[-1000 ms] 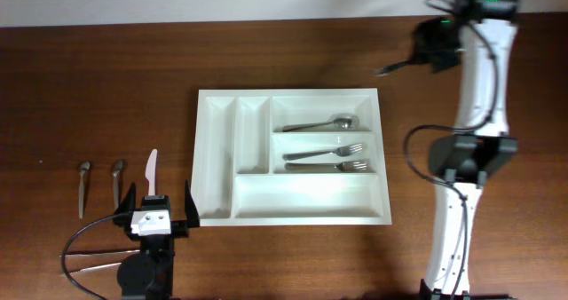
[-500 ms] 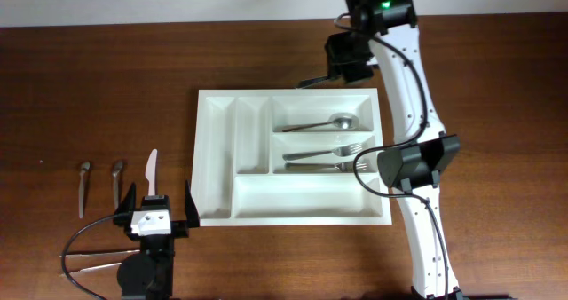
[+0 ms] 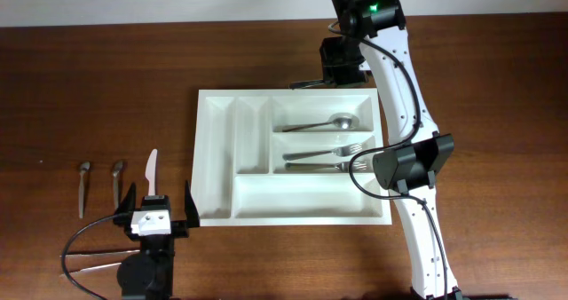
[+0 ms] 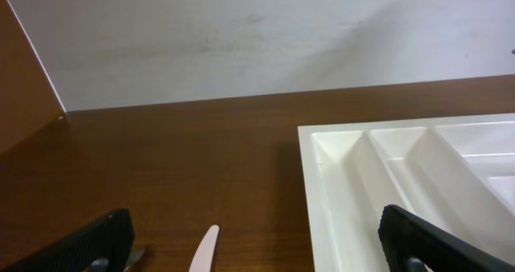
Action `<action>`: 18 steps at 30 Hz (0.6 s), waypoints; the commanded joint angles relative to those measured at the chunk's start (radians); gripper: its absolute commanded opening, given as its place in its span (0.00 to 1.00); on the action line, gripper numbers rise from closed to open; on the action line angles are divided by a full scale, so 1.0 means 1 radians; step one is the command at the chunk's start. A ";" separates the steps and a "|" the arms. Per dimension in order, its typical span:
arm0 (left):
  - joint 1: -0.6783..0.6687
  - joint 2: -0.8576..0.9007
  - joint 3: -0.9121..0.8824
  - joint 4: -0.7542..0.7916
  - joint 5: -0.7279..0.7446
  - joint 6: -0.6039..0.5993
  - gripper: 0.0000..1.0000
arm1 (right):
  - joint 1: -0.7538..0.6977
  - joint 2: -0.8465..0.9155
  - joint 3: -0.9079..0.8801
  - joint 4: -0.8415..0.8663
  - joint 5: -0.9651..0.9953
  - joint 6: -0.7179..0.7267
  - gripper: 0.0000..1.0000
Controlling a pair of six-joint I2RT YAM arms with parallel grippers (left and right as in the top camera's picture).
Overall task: Pack container
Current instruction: 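Carry the spoon left into the tray's upper compartment and release it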
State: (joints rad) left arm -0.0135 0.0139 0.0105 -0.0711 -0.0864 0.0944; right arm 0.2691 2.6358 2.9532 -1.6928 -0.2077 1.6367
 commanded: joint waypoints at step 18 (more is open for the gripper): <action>0.005 -0.008 -0.002 -0.004 0.003 0.016 0.99 | 0.011 -0.024 -0.197 -0.006 -0.002 0.018 0.08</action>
State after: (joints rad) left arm -0.0135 0.0139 0.0105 -0.0711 -0.0860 0.0944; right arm 0.2695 2.6358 2.7811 -1.6928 -0.2085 1.6459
